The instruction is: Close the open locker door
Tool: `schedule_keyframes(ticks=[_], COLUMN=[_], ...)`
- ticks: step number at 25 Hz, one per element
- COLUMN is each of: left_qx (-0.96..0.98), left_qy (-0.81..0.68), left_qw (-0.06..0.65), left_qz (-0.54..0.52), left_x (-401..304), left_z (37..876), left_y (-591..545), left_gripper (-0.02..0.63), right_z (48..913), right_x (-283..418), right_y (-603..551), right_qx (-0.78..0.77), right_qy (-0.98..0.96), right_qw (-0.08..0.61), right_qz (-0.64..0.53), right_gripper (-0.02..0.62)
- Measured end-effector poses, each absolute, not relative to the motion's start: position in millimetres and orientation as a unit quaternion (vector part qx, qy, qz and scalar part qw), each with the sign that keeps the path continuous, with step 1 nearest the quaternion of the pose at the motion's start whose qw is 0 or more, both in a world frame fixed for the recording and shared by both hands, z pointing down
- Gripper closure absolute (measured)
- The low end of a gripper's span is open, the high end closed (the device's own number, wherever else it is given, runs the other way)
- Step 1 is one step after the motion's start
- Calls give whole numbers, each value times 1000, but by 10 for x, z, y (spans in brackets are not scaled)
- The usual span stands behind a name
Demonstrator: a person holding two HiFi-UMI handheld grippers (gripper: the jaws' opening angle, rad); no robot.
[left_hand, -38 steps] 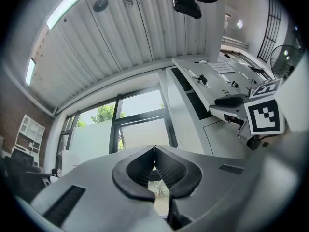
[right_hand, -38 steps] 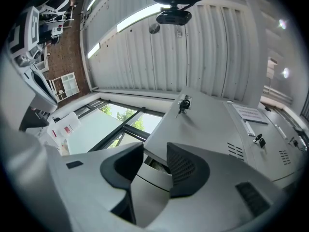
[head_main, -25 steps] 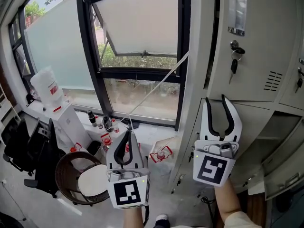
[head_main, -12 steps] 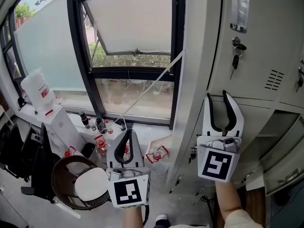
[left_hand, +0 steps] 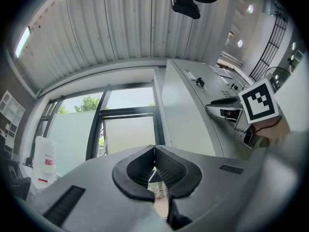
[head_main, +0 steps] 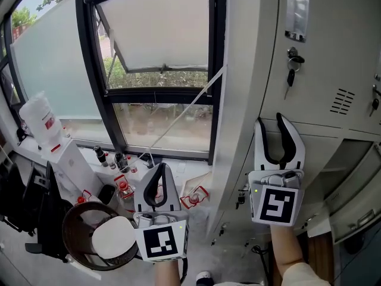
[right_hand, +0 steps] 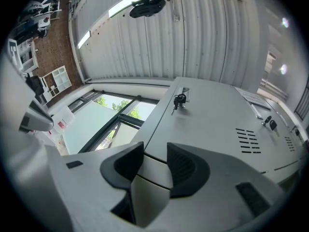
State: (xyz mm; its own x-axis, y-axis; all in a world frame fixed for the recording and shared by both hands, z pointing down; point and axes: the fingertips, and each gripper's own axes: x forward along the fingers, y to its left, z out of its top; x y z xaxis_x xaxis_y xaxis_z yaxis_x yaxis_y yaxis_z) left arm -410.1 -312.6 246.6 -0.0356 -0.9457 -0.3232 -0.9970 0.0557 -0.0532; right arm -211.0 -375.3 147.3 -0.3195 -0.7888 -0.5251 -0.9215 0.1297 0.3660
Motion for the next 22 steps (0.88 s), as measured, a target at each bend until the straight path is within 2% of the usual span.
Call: schedule_keyframes(ticks=[2,4,22], left_qx=[-682,-681,-702], left_qy=[712,713,692], left_qw=[138,145,137], left_qz=[93,86,102], left_x=[-4102,-4119,-3870], left_z=[2470,2483,2418], left_y=[-3159,-3190,-3347], left_gripper=[601,601,601], right_z=[1469,1458,1431], right_x=[-2101,-2083,-1965], right_y=[-3773,-3781,-3573], right_qx=[-575,-574,-566], right_qy=[746,745,747], right_qw=[104,105,117], right_qz=[321,322,329], right_gripper=[448,476,476])
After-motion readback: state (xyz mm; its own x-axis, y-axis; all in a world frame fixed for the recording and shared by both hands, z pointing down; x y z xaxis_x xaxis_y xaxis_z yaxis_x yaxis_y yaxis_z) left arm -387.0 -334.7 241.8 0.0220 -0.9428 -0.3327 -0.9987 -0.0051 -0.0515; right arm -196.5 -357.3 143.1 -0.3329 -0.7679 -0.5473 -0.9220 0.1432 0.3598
